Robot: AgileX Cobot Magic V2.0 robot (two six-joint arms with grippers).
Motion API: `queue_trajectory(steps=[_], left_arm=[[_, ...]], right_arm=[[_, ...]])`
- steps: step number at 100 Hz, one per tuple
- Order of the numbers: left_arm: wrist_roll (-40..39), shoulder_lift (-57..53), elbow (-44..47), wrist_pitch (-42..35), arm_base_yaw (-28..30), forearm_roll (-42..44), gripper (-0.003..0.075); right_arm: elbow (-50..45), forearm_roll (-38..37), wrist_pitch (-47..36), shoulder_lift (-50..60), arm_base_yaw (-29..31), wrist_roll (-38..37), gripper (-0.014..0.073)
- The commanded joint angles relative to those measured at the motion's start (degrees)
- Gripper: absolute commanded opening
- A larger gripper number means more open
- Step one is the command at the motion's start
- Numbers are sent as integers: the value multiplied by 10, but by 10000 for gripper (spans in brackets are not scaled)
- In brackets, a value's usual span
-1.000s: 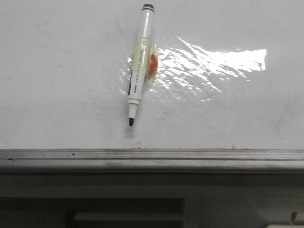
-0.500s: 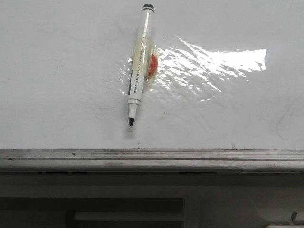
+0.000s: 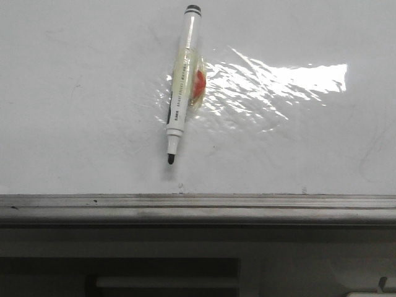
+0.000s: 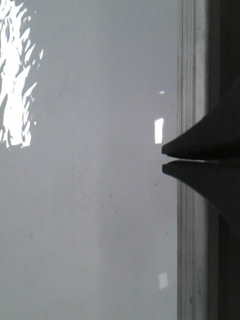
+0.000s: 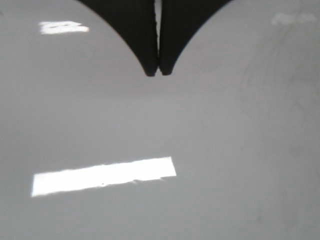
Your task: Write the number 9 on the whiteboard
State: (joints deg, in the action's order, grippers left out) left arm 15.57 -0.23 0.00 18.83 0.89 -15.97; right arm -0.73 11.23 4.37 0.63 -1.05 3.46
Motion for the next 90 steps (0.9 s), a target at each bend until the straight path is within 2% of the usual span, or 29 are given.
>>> queue_trajectory(steps=[1,5,13,22,31,38,43,51,58,72,79,90], left_arm=[[-3,-16,11,-46,1,-75,-20],[-3,-16,11,-52,1,-139,-20],[-3,-16,11,-55,1,-333,-20],[-3,-16,11,-96,1,-464,-20],[-3,-16,10,-120,1,-606,-20],[0,-16,7,-120,1,-663,-20],[14,-16,-3,-117,1,-661,-20],[82,-11,-36,-81,1,-623,-21],[117,14,-79,-41,1,-563,-21],[121,123,-182,52,1,-418,-20],[125,189,-233,102,-3,-368,-20],[125,253,-289,112,-36,-339,-18]], right_arm=[[-16,96,-47,9,4,-1,-50],[-16,116,-44,9,4,-1,-50],[-16,157,-50,9,4,-1,-50],[-15,204,-58,9,4,-1,-50],[-3,193,-35,8,4,5,-50],[16,191,-2,8,4,11,-50],[36,185,22,6,4,12,-50],[85,129,72,-7,4,14,-50],[130,61,134,-29,4,14,-50],[221,-64,253,-87,4,14,-50],[252,-73,274,-113,4,14,-50],[284,-69,286,-140,4,14,-41]])
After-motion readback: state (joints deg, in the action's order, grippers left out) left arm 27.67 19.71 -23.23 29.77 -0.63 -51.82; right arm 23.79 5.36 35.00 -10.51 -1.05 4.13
